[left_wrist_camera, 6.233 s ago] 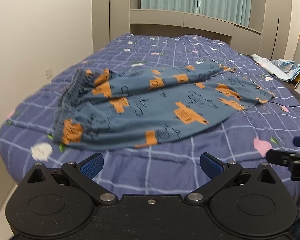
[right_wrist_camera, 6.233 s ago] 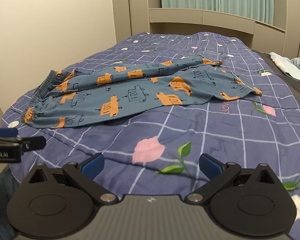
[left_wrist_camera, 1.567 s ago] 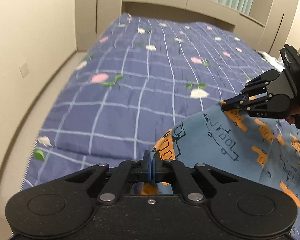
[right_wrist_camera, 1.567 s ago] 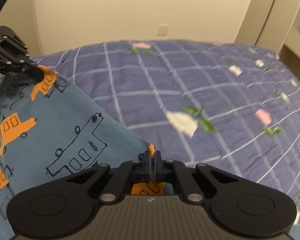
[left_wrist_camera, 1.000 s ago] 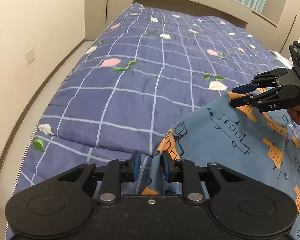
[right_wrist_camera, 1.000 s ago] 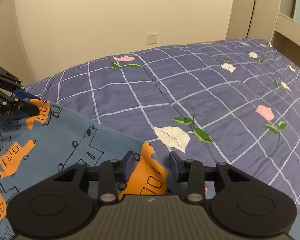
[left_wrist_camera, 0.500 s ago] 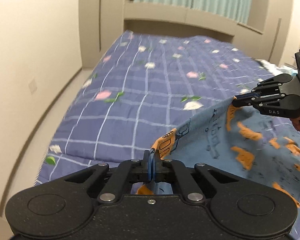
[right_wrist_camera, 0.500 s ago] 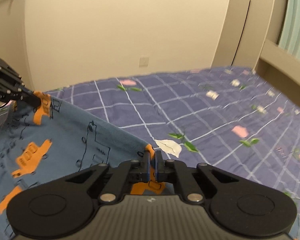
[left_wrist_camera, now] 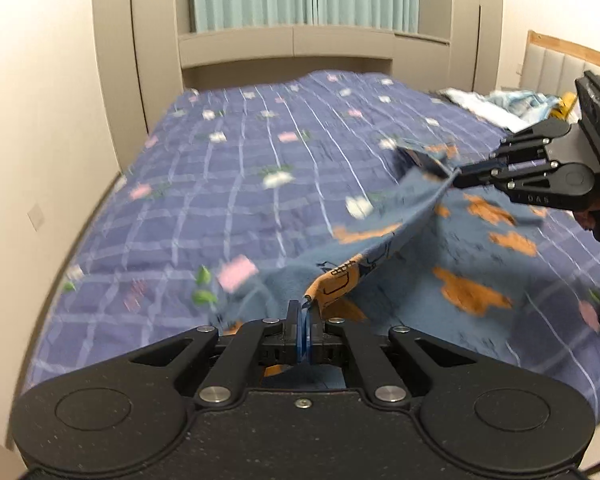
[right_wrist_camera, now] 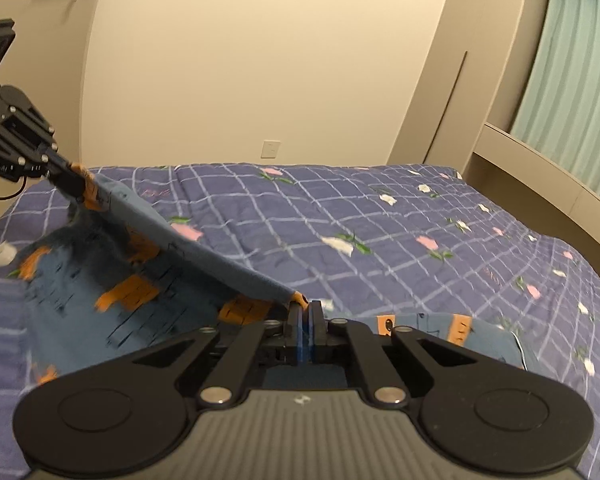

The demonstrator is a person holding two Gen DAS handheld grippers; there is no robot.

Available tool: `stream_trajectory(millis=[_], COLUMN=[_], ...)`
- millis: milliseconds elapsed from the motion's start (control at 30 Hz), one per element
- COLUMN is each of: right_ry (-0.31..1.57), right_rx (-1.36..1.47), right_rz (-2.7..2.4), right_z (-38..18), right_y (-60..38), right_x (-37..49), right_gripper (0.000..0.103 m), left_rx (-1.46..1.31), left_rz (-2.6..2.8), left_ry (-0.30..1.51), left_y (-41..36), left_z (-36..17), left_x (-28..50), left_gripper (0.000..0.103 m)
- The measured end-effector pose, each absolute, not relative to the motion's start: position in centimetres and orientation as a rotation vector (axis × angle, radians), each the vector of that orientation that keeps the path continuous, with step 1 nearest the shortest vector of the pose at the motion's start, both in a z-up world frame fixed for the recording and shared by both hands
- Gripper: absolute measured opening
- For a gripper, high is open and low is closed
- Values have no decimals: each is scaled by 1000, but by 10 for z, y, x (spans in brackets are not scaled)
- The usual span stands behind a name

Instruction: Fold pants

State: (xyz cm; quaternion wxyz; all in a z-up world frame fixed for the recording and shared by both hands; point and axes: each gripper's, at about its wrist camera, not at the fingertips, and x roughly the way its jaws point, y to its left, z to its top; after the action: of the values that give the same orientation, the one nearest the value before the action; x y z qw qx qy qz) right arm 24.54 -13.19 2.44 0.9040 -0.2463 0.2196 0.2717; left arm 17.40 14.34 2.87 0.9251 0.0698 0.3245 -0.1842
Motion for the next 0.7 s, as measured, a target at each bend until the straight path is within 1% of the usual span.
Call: stream_trajectory(millis=[167, 267, 500, 700], right_ry=[462, 474, 473, 532], right_rx=[-490, -472, -486, -500], right_rz=[529, 520, 510, 501], right_z=[5, -6, -7, -27], right_y=[-140, -145, -162, -163], right_x=[216, 204, 164, 151], right_gripper=[2, 2, 2, 2], left_rx=[176, 188, 210, 215], left_rz=[-401, -410, -444, -442], left_ry=[699, 707, 728, 787], left_y=[130, 126, 120, 115], left_z=[6, 2, -5, -26], left_x=[154, 144, 127, 126], left_gripper=[0, 0, 0, 1])
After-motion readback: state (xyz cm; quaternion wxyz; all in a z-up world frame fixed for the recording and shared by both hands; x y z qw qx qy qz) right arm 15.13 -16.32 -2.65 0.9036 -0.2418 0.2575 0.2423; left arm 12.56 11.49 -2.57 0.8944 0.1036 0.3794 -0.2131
